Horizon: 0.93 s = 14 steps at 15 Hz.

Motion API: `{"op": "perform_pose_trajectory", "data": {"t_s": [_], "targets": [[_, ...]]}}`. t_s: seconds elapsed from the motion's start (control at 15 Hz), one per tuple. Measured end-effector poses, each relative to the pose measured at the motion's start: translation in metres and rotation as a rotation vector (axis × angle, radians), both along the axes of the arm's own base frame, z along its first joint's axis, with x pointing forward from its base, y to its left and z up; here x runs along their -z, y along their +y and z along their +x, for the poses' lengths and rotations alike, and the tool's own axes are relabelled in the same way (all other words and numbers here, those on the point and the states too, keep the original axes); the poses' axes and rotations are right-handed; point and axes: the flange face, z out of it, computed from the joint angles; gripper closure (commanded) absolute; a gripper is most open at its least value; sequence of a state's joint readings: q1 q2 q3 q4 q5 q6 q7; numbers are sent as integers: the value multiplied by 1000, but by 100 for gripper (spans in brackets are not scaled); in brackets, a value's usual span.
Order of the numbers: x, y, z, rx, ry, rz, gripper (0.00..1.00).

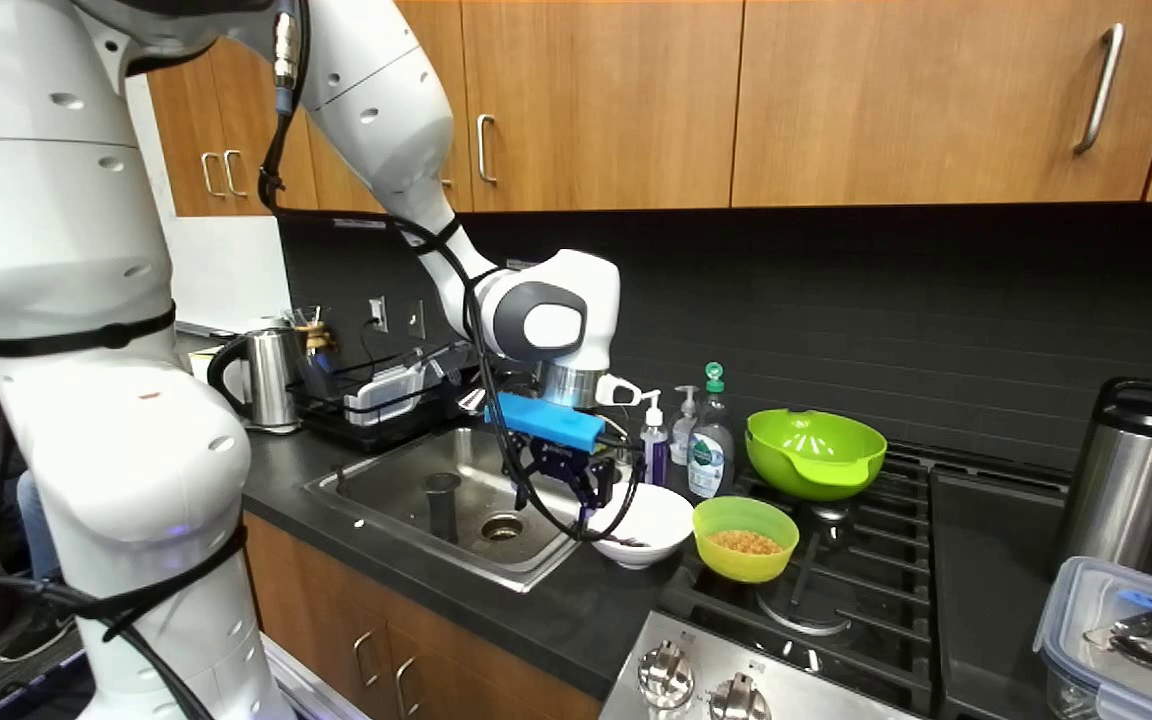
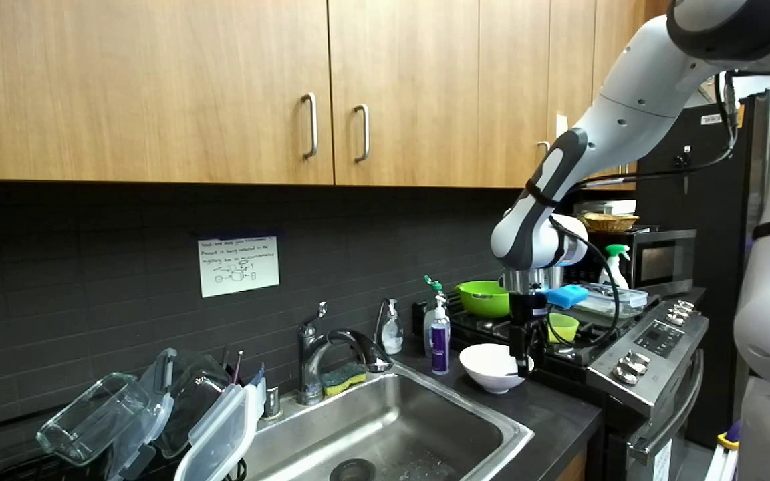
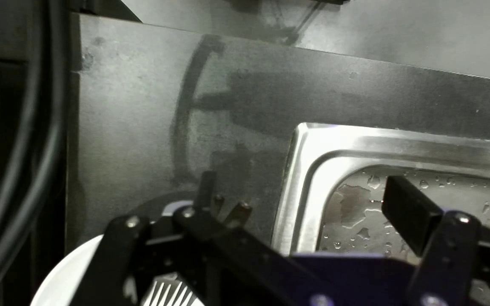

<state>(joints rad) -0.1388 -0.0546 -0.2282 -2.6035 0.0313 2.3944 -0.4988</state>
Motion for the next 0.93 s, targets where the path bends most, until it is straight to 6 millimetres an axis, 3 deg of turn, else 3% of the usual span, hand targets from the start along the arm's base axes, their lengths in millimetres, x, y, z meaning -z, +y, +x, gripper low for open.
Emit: {"op": "perform_pose_trajectory", "data": {"t_s": [0.93], "targets": [[-1,-10,1,105,-14,-77,0]]}}
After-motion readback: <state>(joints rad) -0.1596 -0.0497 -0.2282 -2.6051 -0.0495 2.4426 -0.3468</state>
